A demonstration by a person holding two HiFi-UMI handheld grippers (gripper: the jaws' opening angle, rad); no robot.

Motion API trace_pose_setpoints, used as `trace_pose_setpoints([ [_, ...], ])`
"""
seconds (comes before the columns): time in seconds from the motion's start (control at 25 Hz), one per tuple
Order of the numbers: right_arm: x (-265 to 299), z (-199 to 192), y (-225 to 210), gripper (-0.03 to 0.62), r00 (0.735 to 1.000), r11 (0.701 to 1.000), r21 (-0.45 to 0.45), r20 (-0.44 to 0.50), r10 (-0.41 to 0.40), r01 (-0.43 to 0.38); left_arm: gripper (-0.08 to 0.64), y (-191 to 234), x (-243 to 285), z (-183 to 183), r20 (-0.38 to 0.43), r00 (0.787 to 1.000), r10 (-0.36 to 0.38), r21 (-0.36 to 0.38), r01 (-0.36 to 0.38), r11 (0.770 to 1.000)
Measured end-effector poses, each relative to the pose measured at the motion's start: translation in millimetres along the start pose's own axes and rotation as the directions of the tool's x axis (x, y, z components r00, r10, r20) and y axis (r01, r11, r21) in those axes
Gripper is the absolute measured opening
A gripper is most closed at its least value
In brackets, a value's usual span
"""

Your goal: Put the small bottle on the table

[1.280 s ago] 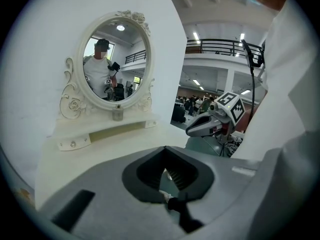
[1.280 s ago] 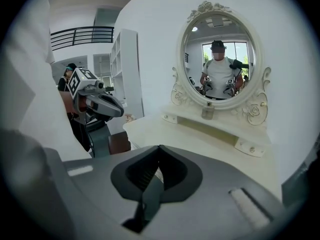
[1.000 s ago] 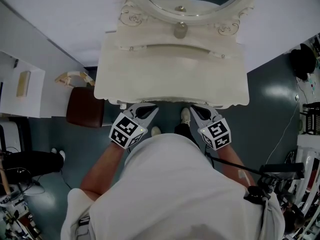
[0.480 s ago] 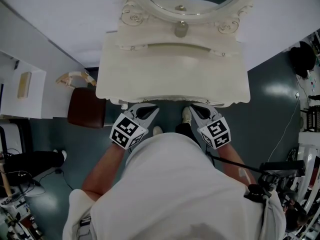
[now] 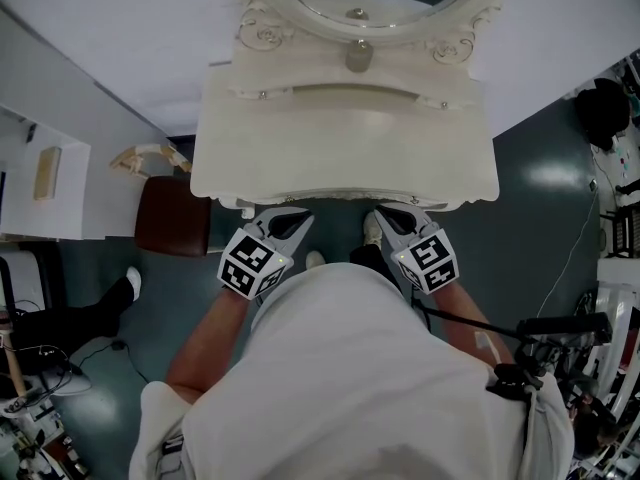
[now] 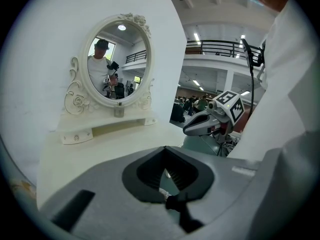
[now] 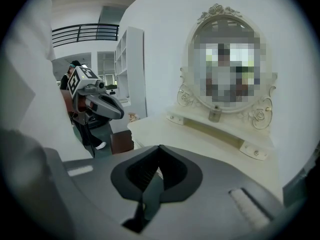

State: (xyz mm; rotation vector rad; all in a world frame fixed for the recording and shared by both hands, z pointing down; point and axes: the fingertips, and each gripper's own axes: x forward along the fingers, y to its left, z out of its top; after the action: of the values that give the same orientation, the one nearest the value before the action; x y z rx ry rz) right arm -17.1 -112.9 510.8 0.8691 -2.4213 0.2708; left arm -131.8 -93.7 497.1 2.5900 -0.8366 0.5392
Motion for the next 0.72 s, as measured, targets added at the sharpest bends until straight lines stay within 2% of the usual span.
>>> trace_pose_setpoints([
  [0.72, 11.8, 5.4, 0.1, 0.000, 1.000, 1.000, -0.022, -0.001, 0.020, -0.020, 0.003, 5.4, 3.0, -2.2, -0.010, 1.000, -0.001, -0.019, 0.001, 1.000],
])
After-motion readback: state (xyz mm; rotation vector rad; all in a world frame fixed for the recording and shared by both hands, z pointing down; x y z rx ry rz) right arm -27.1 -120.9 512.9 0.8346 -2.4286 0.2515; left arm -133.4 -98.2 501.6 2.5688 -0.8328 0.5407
